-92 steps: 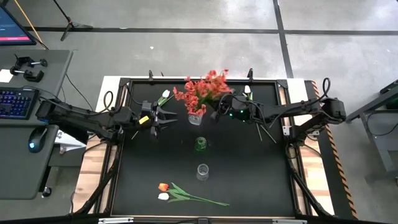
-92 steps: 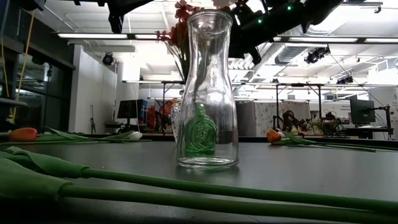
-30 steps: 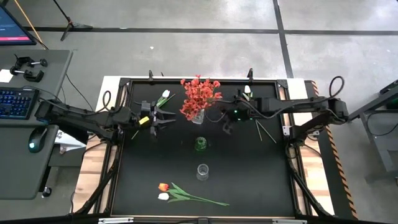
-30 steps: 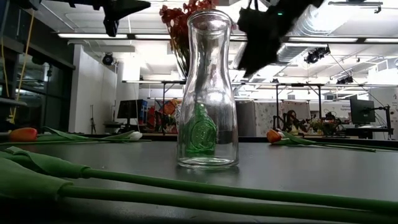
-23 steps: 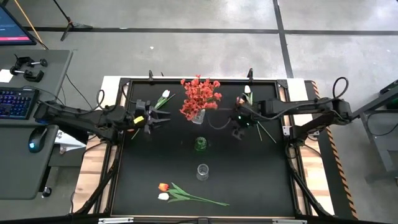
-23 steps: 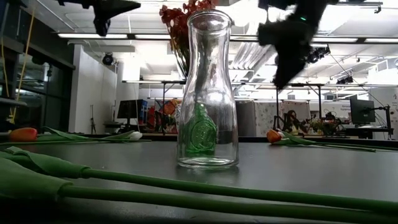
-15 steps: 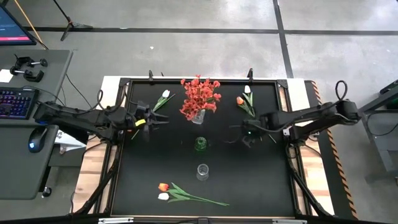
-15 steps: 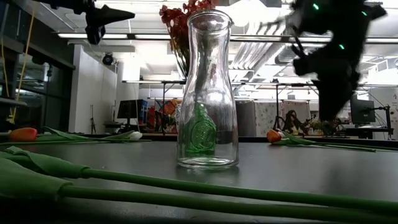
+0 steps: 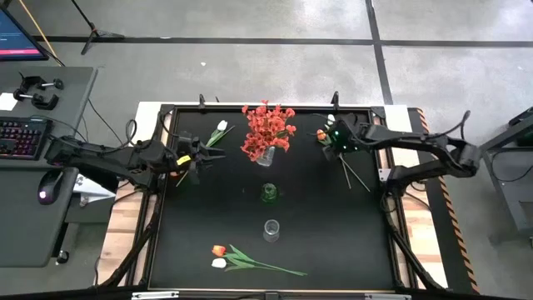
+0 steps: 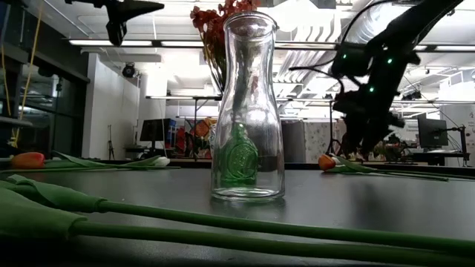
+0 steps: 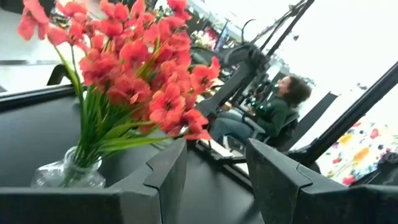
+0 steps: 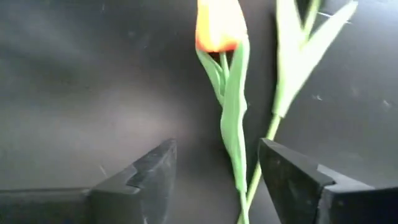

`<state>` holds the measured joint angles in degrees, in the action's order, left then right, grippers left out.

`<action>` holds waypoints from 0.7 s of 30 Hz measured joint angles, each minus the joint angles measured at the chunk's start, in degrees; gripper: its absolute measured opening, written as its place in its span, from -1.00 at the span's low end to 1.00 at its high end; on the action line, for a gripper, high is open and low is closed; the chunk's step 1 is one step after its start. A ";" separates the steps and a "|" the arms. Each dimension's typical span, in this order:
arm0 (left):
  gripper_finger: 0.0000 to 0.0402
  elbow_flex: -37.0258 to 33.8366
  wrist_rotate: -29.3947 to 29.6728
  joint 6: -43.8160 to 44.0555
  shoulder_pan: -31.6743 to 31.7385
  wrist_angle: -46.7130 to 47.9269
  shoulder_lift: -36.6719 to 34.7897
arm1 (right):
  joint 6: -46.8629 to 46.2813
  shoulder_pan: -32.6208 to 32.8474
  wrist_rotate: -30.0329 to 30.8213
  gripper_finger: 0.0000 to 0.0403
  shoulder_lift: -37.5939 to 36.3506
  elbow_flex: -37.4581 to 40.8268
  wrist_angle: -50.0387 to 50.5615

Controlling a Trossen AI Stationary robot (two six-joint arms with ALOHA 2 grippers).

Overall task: Sort flowers into vase by color
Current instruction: Put the top right orange tulip into the green flower vase

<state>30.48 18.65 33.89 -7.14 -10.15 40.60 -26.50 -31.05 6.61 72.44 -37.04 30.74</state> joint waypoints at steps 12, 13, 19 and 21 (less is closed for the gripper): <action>-0.23 0.00 0.13 0.46 0.00 -0.72 0.00 | 11.19 -1.60 -1.80 -0.09 10.40 -1.82 -1.89; -0.23 0.00 0.19 0.46 0.00 -0.71 0.00 | 11.42 -1.60 -0.81 -0.09 11.02 -2.17 -1.49; -0.23 0.00 0.46 1.47 0.00 -0.70 0.00 | 13.60 -1.60 1.77 -0.09 11.85 -5.73 2.05; -0.23 0.00 0.46 1.49 0.00 -0.68 0.00 | 14.73 -1.60 1.79 -0.09 11.85 -7.68 4.29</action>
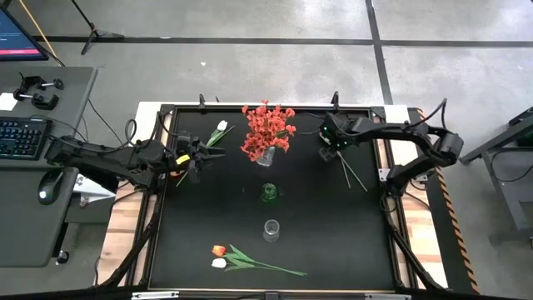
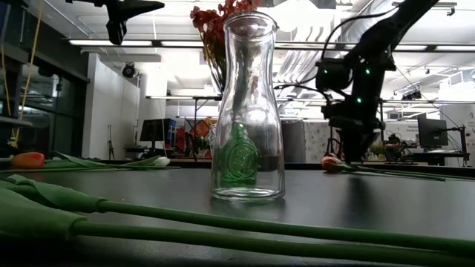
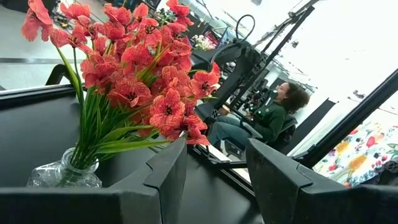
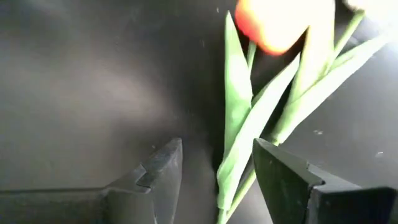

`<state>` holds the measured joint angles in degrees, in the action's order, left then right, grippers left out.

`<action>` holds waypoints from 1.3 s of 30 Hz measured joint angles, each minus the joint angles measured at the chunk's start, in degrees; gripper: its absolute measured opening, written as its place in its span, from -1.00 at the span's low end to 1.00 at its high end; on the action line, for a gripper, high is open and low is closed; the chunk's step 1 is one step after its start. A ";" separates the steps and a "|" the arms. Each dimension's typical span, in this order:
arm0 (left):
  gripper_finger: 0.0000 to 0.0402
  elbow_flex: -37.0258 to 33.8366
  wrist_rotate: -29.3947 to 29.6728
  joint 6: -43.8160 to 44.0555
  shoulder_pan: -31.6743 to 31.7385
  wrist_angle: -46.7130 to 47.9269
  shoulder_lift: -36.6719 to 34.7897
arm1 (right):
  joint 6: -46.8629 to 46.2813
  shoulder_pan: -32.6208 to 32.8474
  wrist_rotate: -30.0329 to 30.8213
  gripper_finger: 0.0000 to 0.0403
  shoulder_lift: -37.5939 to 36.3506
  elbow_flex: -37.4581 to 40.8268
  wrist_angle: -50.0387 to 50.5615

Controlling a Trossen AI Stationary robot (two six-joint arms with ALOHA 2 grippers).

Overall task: Sort flowers into vase by color
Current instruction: Put the top right orange tulip into the green flower vase

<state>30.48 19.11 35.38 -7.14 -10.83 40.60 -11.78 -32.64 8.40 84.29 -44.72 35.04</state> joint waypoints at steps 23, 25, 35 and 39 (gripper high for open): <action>-0.23 0.00 0.00 -0.48 0.00 0.22 0.00 | -1.83 -2.45 -1.79 -0.09 7.64 -2.44 3.11; -0.23 0.00 0.00 -0.56 0.00 0.22 0.00 | -1.89 -2.39 -1.92 -0.09 8.03 -2.52 2.99; -0.23 0.00 0.00 -2.43 0.00 0.22 -0.01 | 0.20 -2.23 -2.90 -0.70 7.54 -2.35 3.30; -0.23 0.00 1.33 -3.50 -0.02 0.15 -0.80 | 0.71 -2.32 -2.23 -0.92 3.87 -2.03 6.43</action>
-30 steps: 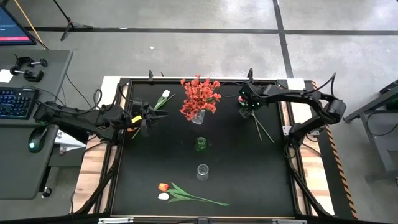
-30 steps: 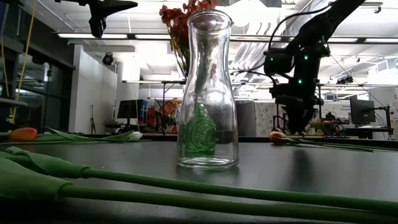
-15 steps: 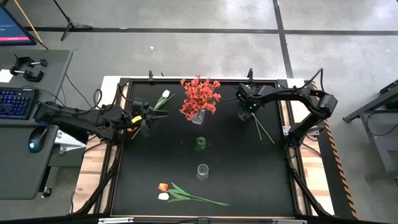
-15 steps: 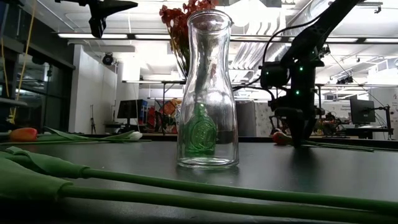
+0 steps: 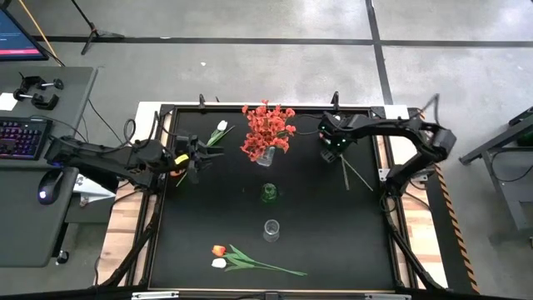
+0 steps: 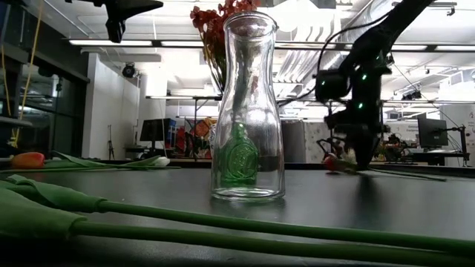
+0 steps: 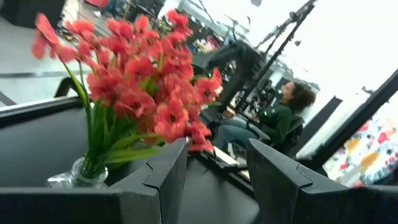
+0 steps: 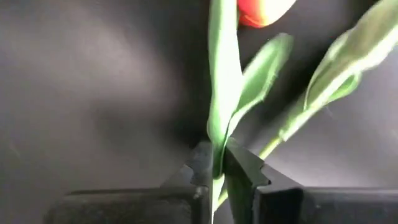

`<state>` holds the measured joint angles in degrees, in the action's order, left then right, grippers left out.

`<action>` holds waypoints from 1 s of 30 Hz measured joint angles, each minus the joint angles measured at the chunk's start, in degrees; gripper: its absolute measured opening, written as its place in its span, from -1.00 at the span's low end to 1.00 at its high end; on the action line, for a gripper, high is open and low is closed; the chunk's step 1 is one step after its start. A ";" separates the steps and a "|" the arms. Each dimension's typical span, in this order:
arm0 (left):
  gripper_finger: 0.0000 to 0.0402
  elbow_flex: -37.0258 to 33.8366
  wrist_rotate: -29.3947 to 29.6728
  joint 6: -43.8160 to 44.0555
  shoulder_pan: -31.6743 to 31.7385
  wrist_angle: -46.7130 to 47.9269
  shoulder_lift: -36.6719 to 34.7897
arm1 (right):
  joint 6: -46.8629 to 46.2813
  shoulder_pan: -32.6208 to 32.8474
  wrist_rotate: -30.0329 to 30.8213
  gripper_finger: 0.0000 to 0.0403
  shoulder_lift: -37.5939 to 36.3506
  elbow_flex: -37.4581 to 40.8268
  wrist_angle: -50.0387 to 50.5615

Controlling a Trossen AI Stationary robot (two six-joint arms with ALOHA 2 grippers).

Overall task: Sort flowers into vase by color
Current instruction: Put the top right orange tulip into the green flower vase

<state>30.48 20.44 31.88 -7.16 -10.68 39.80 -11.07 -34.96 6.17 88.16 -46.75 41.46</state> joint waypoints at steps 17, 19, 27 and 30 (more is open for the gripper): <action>-0.23 0.04 5.18 -2.10 0.00 0.23 -1.32 | -11.98 10.04 -15.18 -1.00 -45.39 -0.16 -10.14; -0.23 0.04 7.13 -2.10 0.00 0.59 -1.34 | -14.01 13.57 -16.23 -1.00 -49.18 -0.21 -13.35; -0.23 0.04 10.90 0.20 -0.02 0.51 -1.08 | -14.69 32.76 -11.77 -1.00 -49.85 -0.23 -32.02; -0.23 0.04 9.65 0.63 -0.02 0.53 -1.08 | -10.70 40.94 -5.11 -1.00 -44.03 -0.23 -42.52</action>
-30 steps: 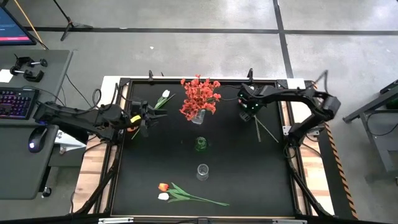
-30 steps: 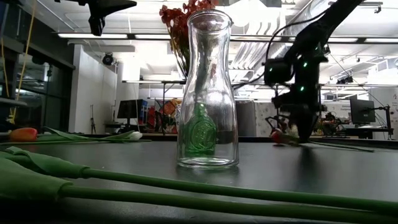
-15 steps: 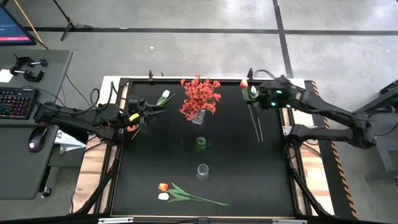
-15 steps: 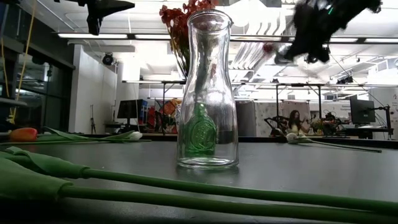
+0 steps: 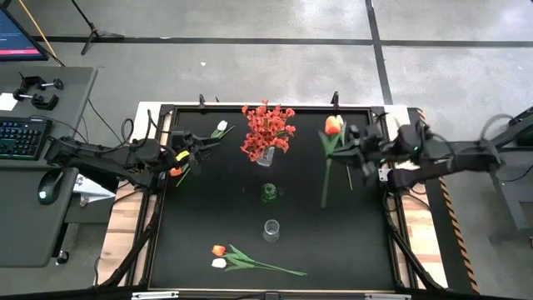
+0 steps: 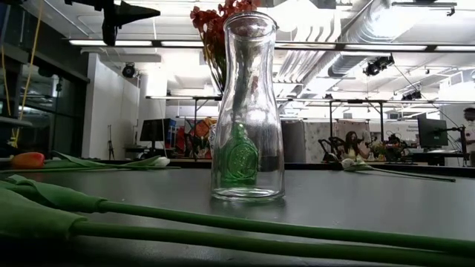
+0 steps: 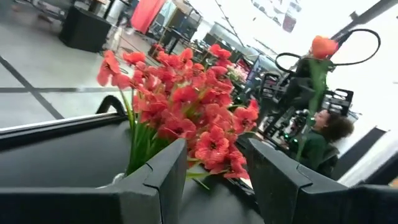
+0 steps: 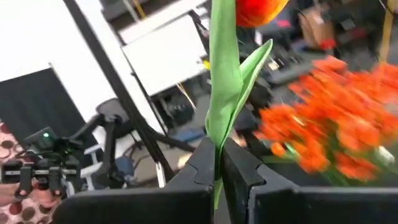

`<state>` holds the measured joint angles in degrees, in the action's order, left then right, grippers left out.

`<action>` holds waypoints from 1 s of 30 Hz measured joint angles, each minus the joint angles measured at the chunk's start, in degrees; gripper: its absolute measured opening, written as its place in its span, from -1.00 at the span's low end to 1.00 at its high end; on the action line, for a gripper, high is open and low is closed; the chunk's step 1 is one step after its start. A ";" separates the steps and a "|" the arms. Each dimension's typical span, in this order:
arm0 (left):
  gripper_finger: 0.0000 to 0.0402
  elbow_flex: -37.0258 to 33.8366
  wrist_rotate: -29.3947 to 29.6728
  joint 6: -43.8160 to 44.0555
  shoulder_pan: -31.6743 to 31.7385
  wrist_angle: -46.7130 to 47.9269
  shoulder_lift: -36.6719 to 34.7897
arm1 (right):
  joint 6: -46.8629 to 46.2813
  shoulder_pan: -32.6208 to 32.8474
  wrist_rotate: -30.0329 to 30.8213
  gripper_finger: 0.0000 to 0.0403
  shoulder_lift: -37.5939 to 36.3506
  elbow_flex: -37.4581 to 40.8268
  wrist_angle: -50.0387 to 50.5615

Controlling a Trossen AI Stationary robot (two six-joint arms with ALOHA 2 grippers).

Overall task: Sort flowers into vase by color
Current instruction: Put the top right orange tulip into the green flower vase

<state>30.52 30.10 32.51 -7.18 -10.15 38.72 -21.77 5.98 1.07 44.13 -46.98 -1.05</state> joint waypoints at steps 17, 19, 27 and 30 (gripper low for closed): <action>-0.23 0.00 -34.74 2.68 0.00 -0.69 -4.73 | 17.58 13.72 47.97 -1.00 40.22 -6.19 -44.83; -0.23 0.00 -38.21 3.48 -0.09 -0.79 -5.33 | 18.04 13.19 48.53 -1.00 41.57 -9.23 -40.42; -0.23 -0.02 -32.76 3.88 -4.85 -3.79 -2.93 | 12.98 12.82 50.56 -1.00 44.20 -19.77 -17.22; -0.23 -0.02 -28.23 1.57 -9.54 -10.11 2.22 | 12.55 12.94 51.01 -1.00 43.97 -19.79 -16.88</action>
<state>30.50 1.87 34.08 -16.72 -20.26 40.94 -9.22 18.92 52.07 88.11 -66.77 -17.94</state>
